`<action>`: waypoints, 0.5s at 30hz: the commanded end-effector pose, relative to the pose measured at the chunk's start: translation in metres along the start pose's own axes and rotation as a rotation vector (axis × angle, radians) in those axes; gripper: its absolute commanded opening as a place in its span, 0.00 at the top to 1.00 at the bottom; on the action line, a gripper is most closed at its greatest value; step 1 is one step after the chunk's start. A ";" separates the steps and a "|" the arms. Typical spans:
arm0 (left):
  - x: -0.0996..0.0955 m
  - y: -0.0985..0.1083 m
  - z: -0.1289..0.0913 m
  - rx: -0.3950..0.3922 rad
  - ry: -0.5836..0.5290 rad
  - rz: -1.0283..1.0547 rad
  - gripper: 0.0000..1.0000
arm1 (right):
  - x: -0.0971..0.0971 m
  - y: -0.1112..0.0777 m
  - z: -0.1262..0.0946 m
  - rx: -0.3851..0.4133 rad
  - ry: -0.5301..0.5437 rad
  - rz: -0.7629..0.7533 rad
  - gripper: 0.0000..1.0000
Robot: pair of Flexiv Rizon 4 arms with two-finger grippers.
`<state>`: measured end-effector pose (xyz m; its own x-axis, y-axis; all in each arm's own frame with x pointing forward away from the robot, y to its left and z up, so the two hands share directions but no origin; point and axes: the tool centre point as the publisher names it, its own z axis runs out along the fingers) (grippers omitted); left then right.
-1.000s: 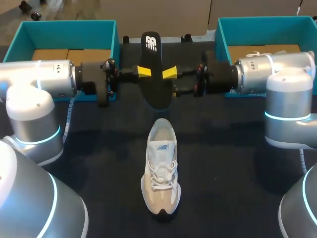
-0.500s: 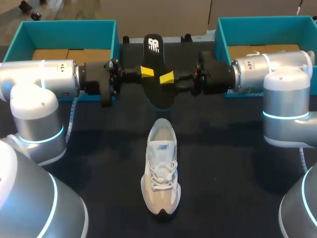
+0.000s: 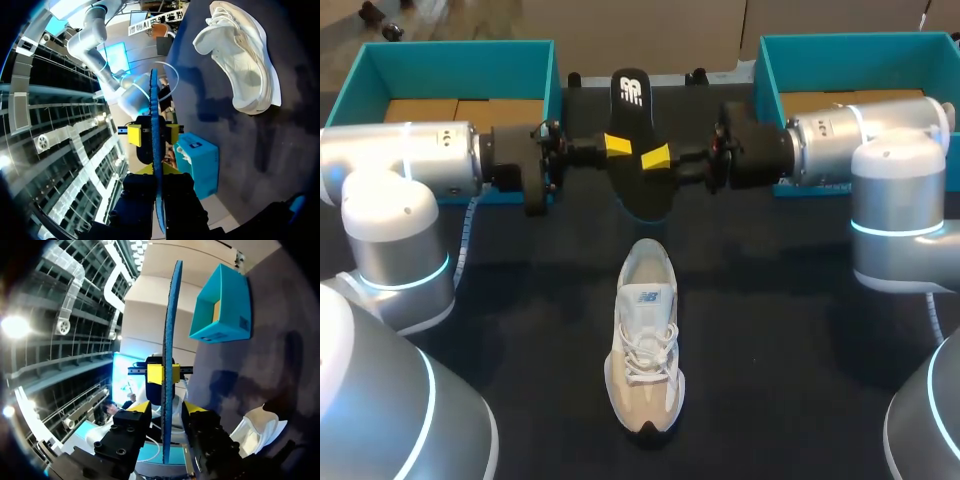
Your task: Take the shoe out of the shoebox, open the shoe tongue, remove and reinsert the insole, then place the shoe into the shoebox
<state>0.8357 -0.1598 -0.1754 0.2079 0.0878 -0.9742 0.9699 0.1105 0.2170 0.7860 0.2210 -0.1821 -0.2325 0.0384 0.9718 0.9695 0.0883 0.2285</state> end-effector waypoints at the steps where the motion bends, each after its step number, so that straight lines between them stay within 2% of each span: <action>1: 0.001 0.000 0.002 0.000 -0.001 0.003 1.00 | -0.001 0.002 -0.001 0.003 -0.001 0.004 0.69; 15: 0.001 0.000 0.002 -0.002 -0.001 0.010 1.00 | 0.000 0.004 0.002 0.018 -0.006 0.013 0.83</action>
<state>0.8359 -0.1597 -0.1756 0.2161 0.0888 -0.9723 0.9681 0.1097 0.2252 0.7888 0.2206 -0.1820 -0.2223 0.0408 0.9741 0.9708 0.1014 0.2173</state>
